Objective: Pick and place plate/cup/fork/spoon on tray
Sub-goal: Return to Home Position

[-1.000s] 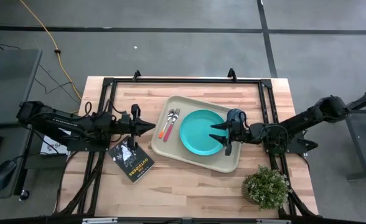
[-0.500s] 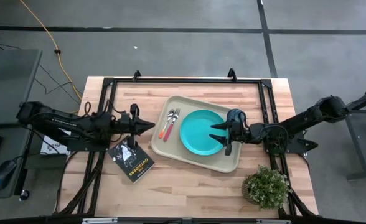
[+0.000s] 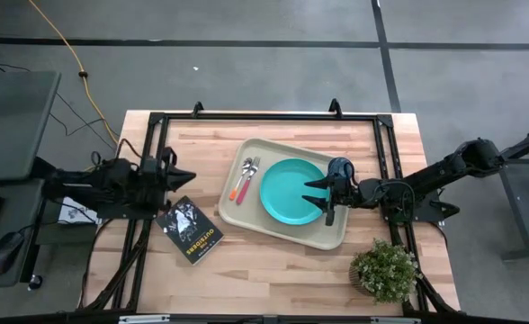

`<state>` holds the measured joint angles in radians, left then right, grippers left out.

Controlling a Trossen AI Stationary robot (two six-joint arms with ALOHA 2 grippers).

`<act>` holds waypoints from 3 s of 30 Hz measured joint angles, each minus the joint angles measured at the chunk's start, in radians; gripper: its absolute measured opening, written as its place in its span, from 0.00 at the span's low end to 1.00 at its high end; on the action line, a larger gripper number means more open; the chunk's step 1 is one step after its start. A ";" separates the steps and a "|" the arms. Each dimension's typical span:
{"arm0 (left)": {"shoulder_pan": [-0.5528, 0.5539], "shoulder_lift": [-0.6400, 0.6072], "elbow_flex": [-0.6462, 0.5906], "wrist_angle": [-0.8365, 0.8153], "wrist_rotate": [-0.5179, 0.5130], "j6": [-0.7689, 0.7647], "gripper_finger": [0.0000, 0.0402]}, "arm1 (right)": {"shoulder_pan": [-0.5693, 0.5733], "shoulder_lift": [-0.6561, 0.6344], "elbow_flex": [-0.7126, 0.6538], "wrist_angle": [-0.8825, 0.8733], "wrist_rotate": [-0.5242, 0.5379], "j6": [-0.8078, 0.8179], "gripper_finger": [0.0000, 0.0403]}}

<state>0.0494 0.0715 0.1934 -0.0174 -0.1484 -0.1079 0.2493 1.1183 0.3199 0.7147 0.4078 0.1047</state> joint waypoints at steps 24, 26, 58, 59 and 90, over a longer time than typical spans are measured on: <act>0.003 -0.048 -0.181 0.044 0.024 -0.034 0.00 | -0.001 0.000 0.000 -0.010 -0.037 0.106 0.47; 0.003 -0.048 -0.181 0.044 0.022 -0.040 0.00 | -0.005 -0.023 0.000 -0.030 -0.030 0.117 0.46; 0.003 -0.048 -0.181 0.045 0.023 -0.064 0.00 | -0.132 -1.074 -0.308 -0.583 -0.117 0.099 0.00; 0.003 -0.048 -0.181 0.045 0.023 -0.064 0.00 | -0.132 -1.087 -0.310 -0.613 -0.129 0.101 0.00; 0.003 -0.048 -0.181 0.045 0.023 0.007 0.00 | -0.134 -1.017 -0.311 -0.664 -0.181 -0.256 0.00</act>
<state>0.0521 0.0231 0.0124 0.0277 -0.1257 -0.1013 0.1158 0.1013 0.0093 0.0505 0.2268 -0.1516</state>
